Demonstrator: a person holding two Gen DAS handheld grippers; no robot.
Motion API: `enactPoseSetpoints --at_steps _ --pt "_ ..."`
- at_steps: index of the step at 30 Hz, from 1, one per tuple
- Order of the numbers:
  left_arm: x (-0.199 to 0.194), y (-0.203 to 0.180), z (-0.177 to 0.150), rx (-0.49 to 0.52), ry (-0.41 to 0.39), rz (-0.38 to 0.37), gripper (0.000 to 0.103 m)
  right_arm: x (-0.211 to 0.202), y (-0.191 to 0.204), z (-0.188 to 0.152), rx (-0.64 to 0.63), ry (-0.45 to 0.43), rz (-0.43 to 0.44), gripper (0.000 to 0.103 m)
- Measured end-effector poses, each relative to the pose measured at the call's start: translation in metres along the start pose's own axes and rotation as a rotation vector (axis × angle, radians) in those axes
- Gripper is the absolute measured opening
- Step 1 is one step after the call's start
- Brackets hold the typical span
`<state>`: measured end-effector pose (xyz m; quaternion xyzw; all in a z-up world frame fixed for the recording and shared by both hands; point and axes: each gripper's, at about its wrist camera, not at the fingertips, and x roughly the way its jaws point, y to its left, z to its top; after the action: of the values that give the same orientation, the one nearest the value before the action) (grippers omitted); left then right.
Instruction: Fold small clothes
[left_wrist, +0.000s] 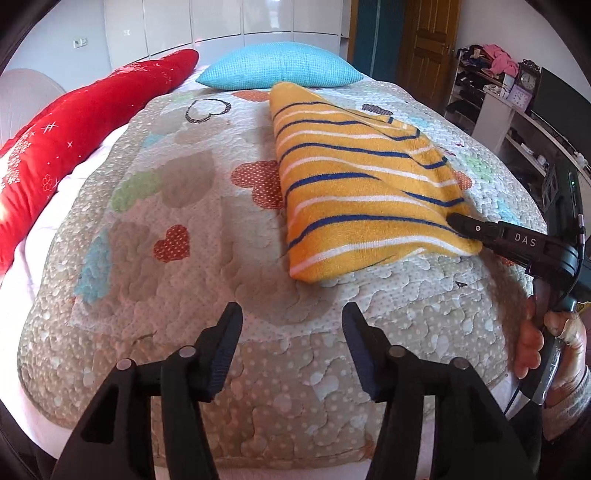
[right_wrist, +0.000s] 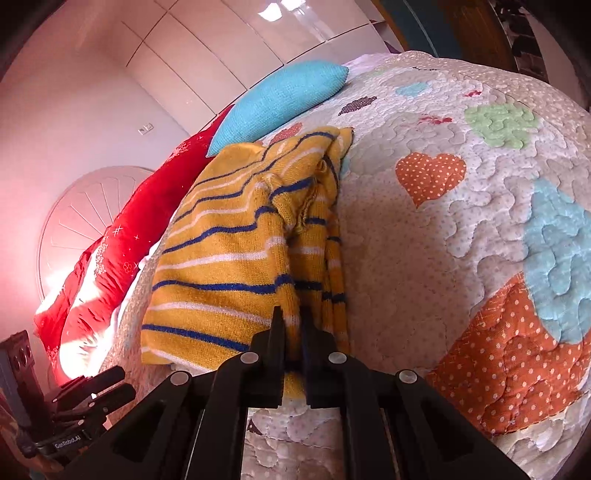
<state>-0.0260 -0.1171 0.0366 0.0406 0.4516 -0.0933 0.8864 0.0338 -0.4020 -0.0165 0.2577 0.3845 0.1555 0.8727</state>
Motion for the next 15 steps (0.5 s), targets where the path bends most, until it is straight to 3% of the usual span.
enactPoseSetpoints --at_steps 4,10,15 --pt "0.003 0.006 -0.009 -0.009 0.027 0.003 0.056 -0.006 0.003 -0.009 0.019 -0.029 -0.002 0.007" --pt "0.017 0.021 -0.017 -0.057 0.081 -0.004 0.056 -0.013 -0.009 -0.022 0.120 -0.056 0.069 0.007" --pt "0.019 0.021 -0.021 -0.049 0.073 -0.004 0.060 -0.014 -0.008 -0.026 0.120 -0.066 0.067 0.007"
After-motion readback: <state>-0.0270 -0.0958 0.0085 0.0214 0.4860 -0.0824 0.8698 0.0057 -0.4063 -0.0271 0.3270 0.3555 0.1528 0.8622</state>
